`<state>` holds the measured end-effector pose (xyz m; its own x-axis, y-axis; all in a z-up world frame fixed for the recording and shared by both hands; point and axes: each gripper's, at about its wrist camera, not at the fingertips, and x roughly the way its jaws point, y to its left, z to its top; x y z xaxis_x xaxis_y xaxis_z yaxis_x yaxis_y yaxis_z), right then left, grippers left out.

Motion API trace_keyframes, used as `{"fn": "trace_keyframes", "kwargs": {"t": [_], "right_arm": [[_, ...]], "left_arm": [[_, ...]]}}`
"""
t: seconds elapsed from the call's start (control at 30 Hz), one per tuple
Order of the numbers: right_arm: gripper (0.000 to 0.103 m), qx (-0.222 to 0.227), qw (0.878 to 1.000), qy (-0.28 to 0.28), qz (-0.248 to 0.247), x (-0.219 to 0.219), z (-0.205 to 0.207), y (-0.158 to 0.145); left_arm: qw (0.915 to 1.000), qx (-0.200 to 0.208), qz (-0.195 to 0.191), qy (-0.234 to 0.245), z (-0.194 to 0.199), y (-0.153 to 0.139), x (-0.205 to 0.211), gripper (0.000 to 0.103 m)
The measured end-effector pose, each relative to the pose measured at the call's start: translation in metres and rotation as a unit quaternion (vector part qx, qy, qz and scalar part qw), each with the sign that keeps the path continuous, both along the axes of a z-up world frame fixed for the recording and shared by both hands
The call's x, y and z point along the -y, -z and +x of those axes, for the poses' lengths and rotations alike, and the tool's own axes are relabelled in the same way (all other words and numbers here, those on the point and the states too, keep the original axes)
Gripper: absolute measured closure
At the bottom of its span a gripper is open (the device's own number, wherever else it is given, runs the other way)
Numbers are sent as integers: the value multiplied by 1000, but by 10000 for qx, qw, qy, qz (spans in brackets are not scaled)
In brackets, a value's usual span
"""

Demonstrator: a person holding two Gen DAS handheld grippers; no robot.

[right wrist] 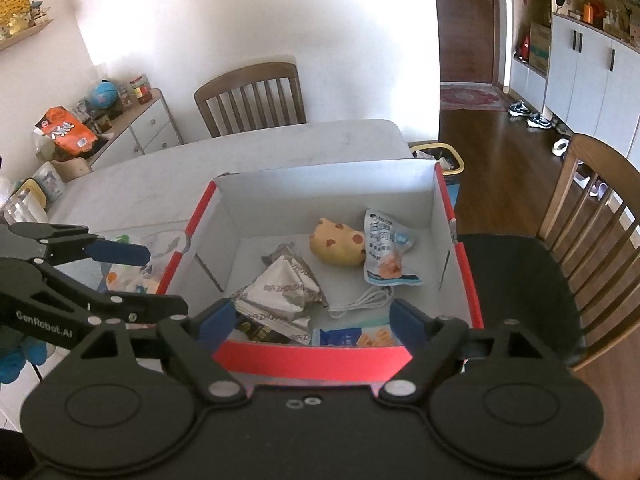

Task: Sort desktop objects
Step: 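Move both open tools back from the box to the item pile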

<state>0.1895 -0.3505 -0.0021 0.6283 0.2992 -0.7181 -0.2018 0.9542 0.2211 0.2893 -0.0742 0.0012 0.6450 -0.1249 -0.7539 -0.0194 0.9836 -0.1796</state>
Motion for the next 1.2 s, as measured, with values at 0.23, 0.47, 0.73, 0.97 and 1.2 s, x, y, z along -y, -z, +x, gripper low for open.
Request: {"fn": "trace_keyframes", "kwargs": {"t": [0.23, 0.47, 0.73, 0.97, 1.2], "right_arm": [[11, 144, 9998, 129, -105, -18, -14, -4], [7, 286, 9993, 250, -66, -48, -29, -8], [7, 321, 9986, 426, -44, -87, -39, -11], [7, 316, 9988, 367, -50, -128, -41, -12], [7, 347, 9990, 271, -73, -168, -39, -11]], "left_arm": [[9997, 76, -155, -145, -17, 1, -14, 2], [9992, 197, -274, -196, -36, 0, -40, 2], [9987, 282, -406, -132, -58, -5, -75, 2], [9989, 267, -381, -76, -76, -5, -107, 2], [9991, 196, -339, -184, -91, 4, -145, 2]]}}
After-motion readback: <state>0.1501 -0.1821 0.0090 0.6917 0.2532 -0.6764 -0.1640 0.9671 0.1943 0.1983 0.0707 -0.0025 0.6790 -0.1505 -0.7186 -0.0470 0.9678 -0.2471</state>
